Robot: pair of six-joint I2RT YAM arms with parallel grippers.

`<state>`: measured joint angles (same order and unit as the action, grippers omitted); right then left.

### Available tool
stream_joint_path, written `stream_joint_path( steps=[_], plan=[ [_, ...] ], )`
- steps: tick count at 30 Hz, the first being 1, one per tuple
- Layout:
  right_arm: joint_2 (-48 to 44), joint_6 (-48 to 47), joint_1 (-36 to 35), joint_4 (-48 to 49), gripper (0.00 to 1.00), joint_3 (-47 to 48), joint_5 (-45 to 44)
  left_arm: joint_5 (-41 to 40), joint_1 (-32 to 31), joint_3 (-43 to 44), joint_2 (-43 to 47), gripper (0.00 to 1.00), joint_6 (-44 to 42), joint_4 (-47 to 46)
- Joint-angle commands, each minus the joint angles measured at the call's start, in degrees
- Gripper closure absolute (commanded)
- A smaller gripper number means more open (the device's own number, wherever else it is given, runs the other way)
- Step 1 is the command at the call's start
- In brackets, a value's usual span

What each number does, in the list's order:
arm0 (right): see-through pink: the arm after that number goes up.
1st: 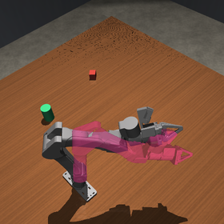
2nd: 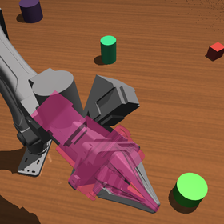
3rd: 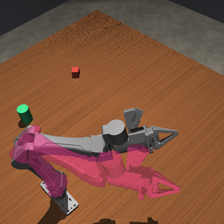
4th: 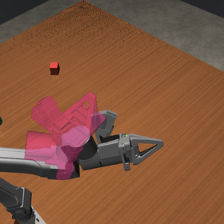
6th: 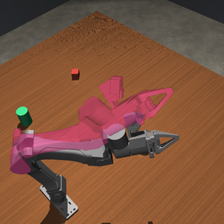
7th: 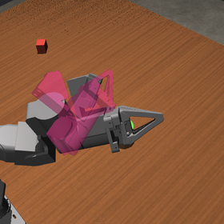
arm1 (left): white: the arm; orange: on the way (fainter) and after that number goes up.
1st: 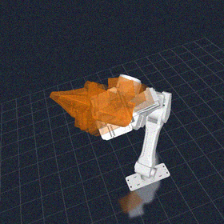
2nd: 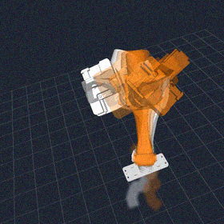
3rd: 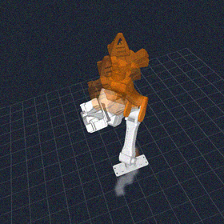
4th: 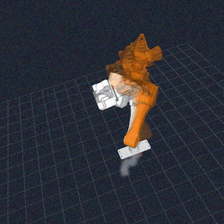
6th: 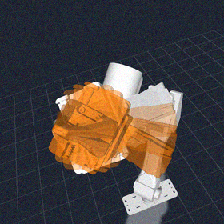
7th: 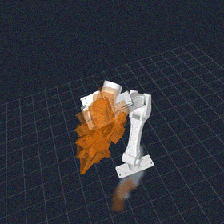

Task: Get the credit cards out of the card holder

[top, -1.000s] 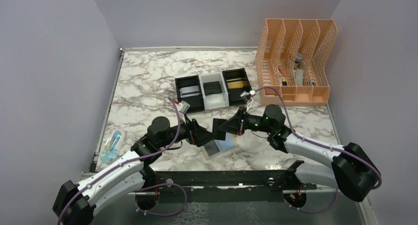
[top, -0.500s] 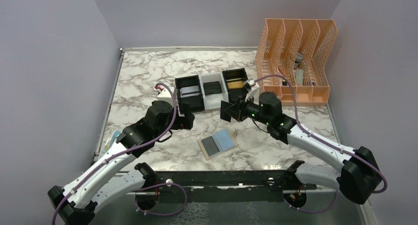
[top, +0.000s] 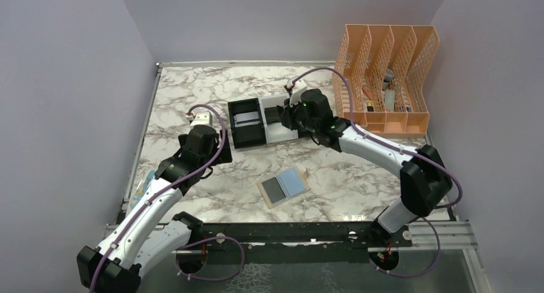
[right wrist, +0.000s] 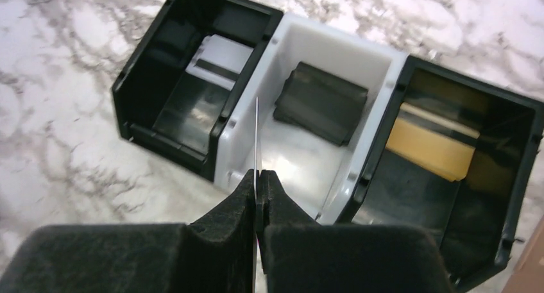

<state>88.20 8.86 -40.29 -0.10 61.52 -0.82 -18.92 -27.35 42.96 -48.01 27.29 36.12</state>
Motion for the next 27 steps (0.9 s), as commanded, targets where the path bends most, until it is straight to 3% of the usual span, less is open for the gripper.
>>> stream_joint_path(
  steps=[1,11,27],
  plan=[
    [7.2,-10.4,-1.1,-2.3,0.99,7.7,-9.5,-4.6,0.6,0.2,2.2,0.01,0.5,0.9],
    [23.4,-22.6,-1.5,-3.8,0.98,19.7,-19.4,-9.3,0.7,-0.5,9.8,0.01,2.0,1.2],
    [31.5,-39.9,-2.3,11.2,0.99,20.8,-17.8,-8.7,0.7,-0.5,10.0,0.01,1.7,1.3]
  ],
)
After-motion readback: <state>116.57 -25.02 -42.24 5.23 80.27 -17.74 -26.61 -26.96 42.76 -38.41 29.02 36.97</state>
